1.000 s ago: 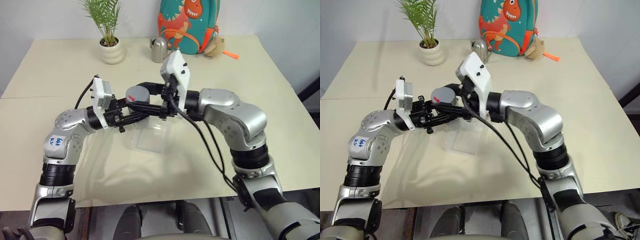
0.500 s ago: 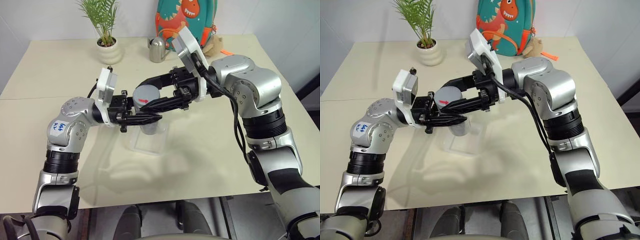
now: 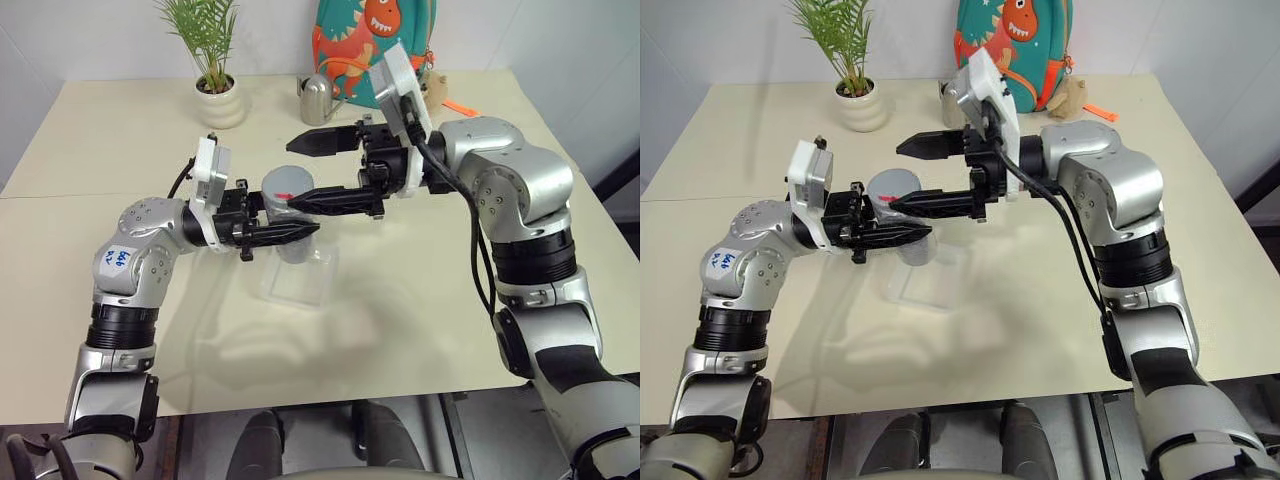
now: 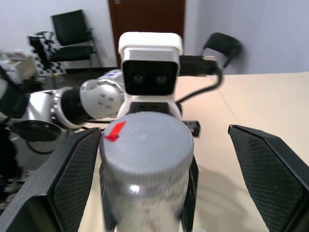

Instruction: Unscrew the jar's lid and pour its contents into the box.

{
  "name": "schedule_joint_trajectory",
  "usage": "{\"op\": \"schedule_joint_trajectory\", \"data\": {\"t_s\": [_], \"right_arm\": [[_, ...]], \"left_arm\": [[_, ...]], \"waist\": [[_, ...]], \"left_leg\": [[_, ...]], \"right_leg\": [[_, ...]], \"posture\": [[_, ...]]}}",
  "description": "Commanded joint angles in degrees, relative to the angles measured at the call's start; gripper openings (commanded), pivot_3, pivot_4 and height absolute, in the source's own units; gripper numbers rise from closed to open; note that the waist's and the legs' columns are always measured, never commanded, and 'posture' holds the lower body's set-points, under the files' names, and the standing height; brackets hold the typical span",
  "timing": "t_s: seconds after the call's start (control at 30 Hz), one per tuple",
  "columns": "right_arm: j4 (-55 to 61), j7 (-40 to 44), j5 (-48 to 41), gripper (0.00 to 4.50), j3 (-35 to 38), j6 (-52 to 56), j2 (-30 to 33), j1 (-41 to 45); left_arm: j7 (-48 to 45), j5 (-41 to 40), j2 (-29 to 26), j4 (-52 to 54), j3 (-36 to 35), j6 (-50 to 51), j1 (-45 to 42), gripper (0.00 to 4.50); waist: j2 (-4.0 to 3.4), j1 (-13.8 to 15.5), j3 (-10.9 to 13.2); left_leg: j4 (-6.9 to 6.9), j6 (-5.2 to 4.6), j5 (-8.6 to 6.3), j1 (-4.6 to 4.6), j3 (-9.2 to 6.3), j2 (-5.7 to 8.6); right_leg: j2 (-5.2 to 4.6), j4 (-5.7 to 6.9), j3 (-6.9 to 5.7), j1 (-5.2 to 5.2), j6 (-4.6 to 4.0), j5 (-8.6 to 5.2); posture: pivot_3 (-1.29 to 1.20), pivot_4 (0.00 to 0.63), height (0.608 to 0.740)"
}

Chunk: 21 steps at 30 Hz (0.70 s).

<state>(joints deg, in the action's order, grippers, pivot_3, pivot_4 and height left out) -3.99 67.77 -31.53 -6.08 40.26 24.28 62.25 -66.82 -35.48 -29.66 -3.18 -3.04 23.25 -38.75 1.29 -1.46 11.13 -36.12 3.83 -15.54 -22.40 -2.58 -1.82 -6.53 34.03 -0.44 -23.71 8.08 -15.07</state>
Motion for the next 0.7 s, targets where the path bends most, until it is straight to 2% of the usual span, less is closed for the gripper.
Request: {"op": "schedule_joint_trajectory", "data": {"t_s": [0.03, 0.33, 0.7], "right_arm": [[6.3, -3.6, -1.5, 4.46, 1.2, 1.6, -0.4, -1.6], [8.9, -14.2, 1.0, 4.46, -0.7, 1.9, -6.1, -3.3], [2.7, -13.6, 4.0, 4.46, -0.5, -3.7, -6.0, -1.8]], "left_arm": [[2.7, 1.5, 1.6, -1.1, -2.0, -4.1, -0.6, 1.95], [4.5, 1.4, 4.1, -0.4, -1.4, -4.0, -0.6, 1.95], [3.7, 1.1, 3.5, 1.2, -0.4, -3.0, -0.3, 1.95]], "waist": [[0.0, 0.0, 0.0], [0.0, -0.1, 0.0], [0.0, -0.1, 0.0]], "left_leg": [[0.0, 0.0, 0.0, 0.0, 0.0, 0.0], [-0.05, 0.02, 0.01, 0.03, 0.01, 0.0], [-0.03, 0.02, 0.01, 0.03, 0.01, 0.0]], "right_leg": [[0.0, 0.0, 0.0, 0.0, 0.0, 0.0], [0.0, 0.11, 0.01, 0.0, 0.0, 0.01], [0.0, 0.08, 0.02, 0.0, 0.0, 0.0]], "posture": [[0.0, 0.15, 0.74], [0.0, 0.15, 0.74], [0.0, 0.15, 0.74]]}}
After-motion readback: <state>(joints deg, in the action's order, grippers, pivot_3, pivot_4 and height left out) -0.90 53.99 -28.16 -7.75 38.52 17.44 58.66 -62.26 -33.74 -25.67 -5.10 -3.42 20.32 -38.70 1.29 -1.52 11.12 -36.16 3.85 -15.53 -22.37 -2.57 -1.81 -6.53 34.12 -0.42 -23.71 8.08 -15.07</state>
